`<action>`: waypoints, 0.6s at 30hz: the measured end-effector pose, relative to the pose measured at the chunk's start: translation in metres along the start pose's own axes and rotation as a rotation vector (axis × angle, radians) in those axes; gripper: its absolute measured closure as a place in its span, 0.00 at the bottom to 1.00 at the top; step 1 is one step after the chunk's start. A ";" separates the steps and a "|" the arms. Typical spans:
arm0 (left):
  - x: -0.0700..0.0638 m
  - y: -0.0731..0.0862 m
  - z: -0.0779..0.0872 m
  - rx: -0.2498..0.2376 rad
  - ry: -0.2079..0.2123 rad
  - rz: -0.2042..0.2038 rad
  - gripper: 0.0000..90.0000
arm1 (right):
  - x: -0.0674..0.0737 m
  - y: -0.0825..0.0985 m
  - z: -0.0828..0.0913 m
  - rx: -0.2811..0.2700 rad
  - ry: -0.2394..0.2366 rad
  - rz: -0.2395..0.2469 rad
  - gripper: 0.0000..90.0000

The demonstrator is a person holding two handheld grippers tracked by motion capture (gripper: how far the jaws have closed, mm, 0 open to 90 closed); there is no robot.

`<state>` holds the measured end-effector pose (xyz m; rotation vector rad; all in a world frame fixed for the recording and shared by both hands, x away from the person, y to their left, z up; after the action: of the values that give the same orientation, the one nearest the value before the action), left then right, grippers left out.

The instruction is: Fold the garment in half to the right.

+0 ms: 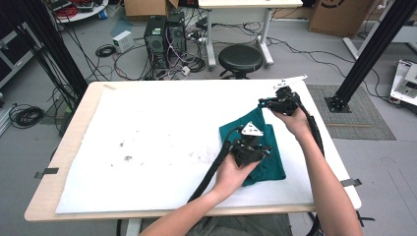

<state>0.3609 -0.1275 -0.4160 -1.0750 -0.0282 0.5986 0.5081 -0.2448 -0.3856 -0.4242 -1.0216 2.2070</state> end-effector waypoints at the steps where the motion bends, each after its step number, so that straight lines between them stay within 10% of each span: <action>1: 0.000 0.001 -0.003 0.001 -0.001 -0.002 0.95 | -0.003 0.003 0.000 0.006 0.006 -0.004 1.00; 13: -0.004 0.006 -0.023 0.042 0.008 -0.014 0.95 | -0.019 0.024 0.008 0.054 0.025 -0.072 1.00; 18: -0.004 0.006 -0.023 0.038 0.003 -0.017 0.95 | -0.027 0.038 0.001 0.034 0.002 -0.201 0.70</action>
<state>0.3618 -0.1465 -0.4311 -1.0374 -0.0236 0.5799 0.5104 -0.2818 -0.4133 -0.2954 -0.9800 2.0404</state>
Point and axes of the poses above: each handheld gripper's, and its own axes: z roughly backward along the jaws, y roughly out of its underside, x roughly to its left, the point moved 5 cm from there along -z, roughly forward along the jaws, and after that the axes turned 1 degree about -y, right-handed, at the moved point
